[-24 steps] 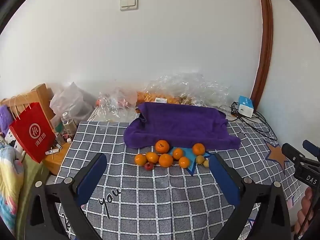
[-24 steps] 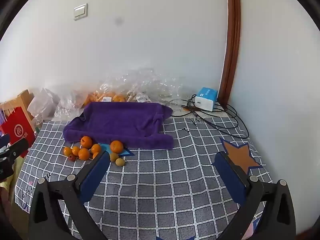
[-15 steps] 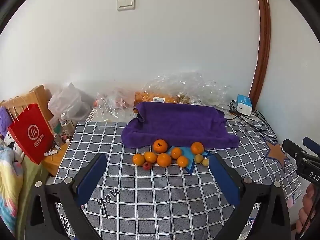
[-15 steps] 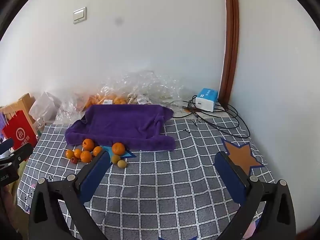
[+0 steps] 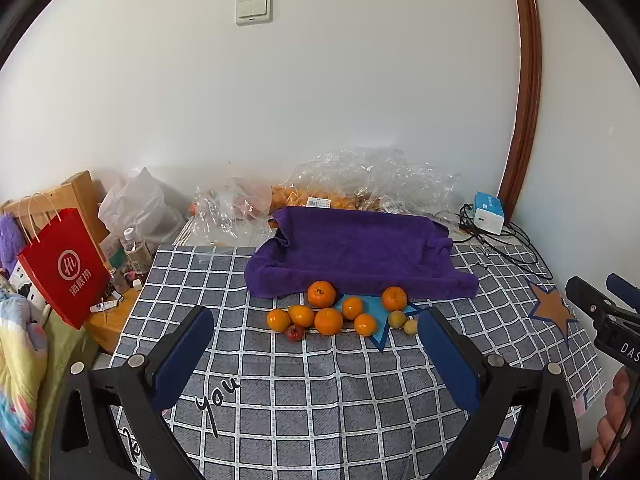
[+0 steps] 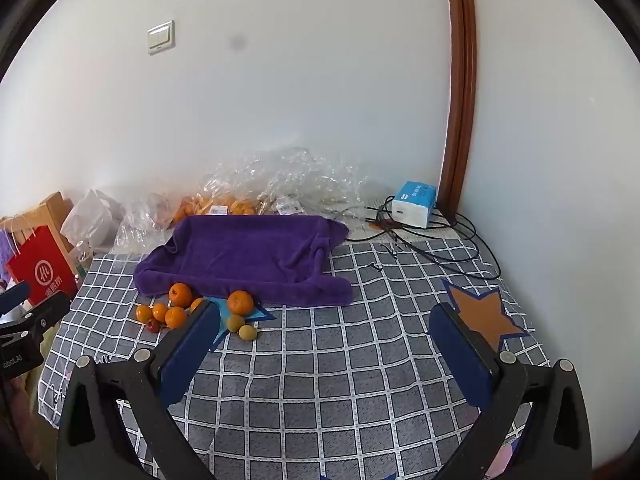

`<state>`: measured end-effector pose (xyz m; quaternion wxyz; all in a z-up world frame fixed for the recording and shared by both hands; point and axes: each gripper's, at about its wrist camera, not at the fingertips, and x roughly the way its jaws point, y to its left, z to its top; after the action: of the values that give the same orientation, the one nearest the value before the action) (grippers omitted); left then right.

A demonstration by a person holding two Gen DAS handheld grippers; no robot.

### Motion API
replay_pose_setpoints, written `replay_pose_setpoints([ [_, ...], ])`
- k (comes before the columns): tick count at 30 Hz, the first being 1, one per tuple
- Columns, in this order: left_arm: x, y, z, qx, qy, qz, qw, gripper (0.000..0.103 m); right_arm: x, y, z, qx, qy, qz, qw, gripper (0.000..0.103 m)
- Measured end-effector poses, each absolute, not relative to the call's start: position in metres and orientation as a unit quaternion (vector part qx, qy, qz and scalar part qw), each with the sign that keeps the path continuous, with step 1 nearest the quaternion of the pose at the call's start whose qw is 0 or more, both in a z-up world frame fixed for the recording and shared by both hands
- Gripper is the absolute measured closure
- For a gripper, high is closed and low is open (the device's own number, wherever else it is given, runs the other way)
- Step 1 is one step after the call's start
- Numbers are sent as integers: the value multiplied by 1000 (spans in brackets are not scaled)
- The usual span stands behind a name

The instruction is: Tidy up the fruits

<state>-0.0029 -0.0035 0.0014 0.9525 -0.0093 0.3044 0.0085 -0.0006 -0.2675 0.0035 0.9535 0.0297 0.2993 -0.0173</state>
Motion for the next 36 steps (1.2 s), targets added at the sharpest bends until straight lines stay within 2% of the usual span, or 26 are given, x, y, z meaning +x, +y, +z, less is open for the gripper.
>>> replay_pose_setpoints([
  [36,-5,-3,6,-11,299,7,954,0,-5,-263,2,20,294,-15,956,0],
])
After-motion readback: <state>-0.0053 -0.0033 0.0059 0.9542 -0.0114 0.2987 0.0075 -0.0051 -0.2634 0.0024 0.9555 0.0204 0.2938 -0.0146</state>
